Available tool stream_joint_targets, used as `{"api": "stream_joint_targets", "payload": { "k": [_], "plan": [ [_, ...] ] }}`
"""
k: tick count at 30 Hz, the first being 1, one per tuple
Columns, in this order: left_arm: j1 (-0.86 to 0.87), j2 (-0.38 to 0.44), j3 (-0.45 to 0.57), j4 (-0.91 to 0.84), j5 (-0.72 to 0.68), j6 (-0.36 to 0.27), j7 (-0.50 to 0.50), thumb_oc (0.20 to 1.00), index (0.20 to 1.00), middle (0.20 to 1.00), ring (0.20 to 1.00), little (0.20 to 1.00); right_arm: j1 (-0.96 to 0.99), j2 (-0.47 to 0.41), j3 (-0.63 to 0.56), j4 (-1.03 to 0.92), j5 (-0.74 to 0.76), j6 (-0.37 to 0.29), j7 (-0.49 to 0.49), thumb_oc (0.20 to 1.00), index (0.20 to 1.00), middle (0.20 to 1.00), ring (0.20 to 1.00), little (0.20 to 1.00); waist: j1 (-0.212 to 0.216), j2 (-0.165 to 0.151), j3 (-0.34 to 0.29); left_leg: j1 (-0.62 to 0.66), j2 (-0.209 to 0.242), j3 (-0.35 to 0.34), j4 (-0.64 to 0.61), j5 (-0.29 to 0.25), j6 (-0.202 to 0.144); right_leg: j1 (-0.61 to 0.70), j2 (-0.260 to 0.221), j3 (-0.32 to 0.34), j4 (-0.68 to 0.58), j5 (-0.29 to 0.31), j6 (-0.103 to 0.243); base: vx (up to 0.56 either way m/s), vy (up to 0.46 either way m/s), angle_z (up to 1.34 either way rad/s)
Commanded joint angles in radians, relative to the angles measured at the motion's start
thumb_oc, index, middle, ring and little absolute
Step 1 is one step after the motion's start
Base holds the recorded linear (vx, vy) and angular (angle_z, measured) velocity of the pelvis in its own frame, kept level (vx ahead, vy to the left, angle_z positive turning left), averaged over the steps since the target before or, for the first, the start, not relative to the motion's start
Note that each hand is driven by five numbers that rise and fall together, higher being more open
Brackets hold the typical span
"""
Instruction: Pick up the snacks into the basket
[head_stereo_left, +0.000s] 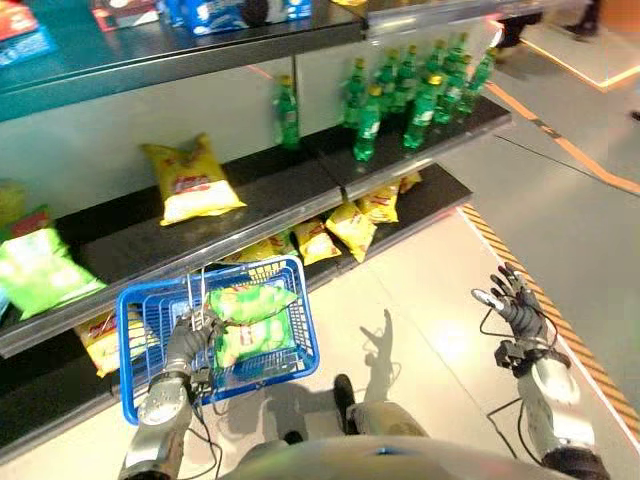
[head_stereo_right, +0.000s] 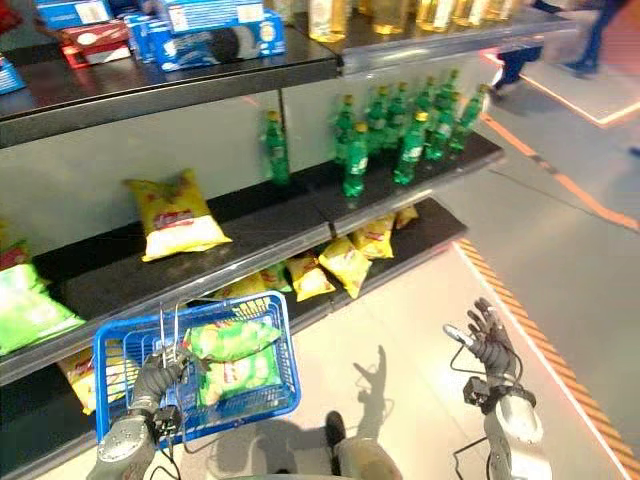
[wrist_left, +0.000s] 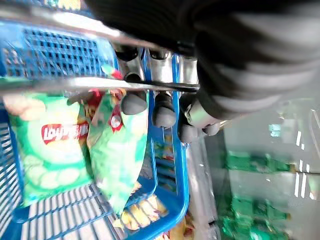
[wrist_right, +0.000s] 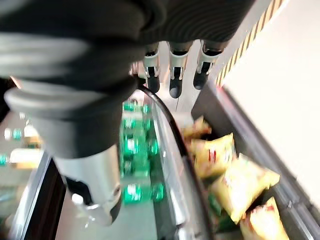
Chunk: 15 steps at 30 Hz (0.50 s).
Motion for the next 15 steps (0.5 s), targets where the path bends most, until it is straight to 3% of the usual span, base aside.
{"api": "stream_joint_targets", "payload": {
  "k": [1, 4, 6, 8, 12, 13, 15],
  "plan": [
    [-0.071, 0.078, 0.041, -0.116, 0.028, -0.142, 0.041, 0.2, 0.2, 0.2, 0.2, 0.2, -0.07, -0.037, -0.026, -0.039, -0.037, -0.064, -0.034, 1.0, 1.0, 1.0, 1.0, 1.0, 0.029, 0.009, -0.01, 0.011, -0.031, -0.037, -0.008, -0.029, -0.015, 0.031, -0.067, -0.007, -0.011, -0.043, 0.039, -0.03, -0.124, -0.21],
    [-0.091, 0.083, 0.03, -0.118, 0.032, -0.144, 0.07, 0.2, 0.2, 0.2, 0.2, 0.2, -0.1, -0.043, -0.007, -0.036, -0.054, -0.061, -0.053, 1.0, 1.0, 1.0, 1.0, 1.0, 0.042, 0.004, -0.012, 0.007, -0.019, -0.026, -0.013, -0.027, -0.025, 0.028, -0.122, -0.03, -0.029, -0.017, 0.051, -0.01, -0.161, -0.34],
    [-0.099, 0.078, 0.034, -0.104, 0.031, -0.149, 0.095, 0.2, 0.2, 0.2, 0.2, 0.2, -0.116, -0.051, 0.016, -0.041, -0.07, -0.059, -0.068, 1.0, 1.0, 1.0, 1.0, 1.0, 0.068, -0.026, -0.03, 0.007, -0.013, 0.003, -0.019, -0.035, -0.04, 0.064, -0.142, -0.086, -0.095, -0.027, 0.062, 0.08, -0.284, -0.24],
    [-0.099, 0.078, 0.035, -0.104, 0.031, -0.149, 0.095, 0.2, 0.2, 0.2, 0.2, 0.2, -0.116, -0.05, 0.016, -0.041, -0.07, -0.059, -0.068, 1.0, 1.0, 1.0, 1.0, 1.0, 0.07, -0.027, -0.029, 0.008, -0.013, 0.005, -0.019, -0.035, -0.04, 0.065, -0.141, -0.084, -0.097, -0.027, 0.062, 0.07, -0.22, -0.32],
    [-0.122, 0.076, 0.03, -0.079, 0.013, -0.152, 0.111, 0.2, 0.2, 0.2, 0.2, 0.2, -0.116, -0.074, 0.033, -0.081, -0.081, -0.064, -0.062, 1.0, 1.0, 1.0, 1.0, 1.0, 0.059, -0.026, -0.028, 0.009, 0.08, -0.006, 0.017, -0.029, -0.086, 0.068, -0.075, -0.085, -0.05, -0.091, 0.025, 0.13, -0.451, -0.1],
    [-0.133, 0.076, 0.02, -0.073, 0.018, -0.152, 0.112, 0.2, 0.2, 0.2, 0.2, 0.2, -0.112, -0.086, 0.039, -0.119, -0.074, -0.071, -0.053, 1.0, 1.0, 1.0, 1.0, 1.0, 0.044, -0.025, -0.02, 0.004, 0.113, -0.015, 0.081, -0.042, -0.1, 0.085, -0.047, -0.093, -0.04, -0.108, 0.002, 0.12, -0.409, 0.05],
    [-0.138, 0.072, 0.014, -0.068, 0.017, -0.153, 0.113, 0.2, 0.2, 0.2, 0.2, 0.2, -0.11, -0.092, 0.042, -0.128, -0.076, -0.072, -0.054, 1.0, 1.0, 1.0, 1.0, 1.0, 0.041, -0.026, -0.014, -0.011, 0.122, -0.018, 0.131, -0.045, -0.105, 0.101, -0.035, -0.093, -0.045, -0.114, -0.01, 0.08, -0.302, 0.12]
  ]
}}
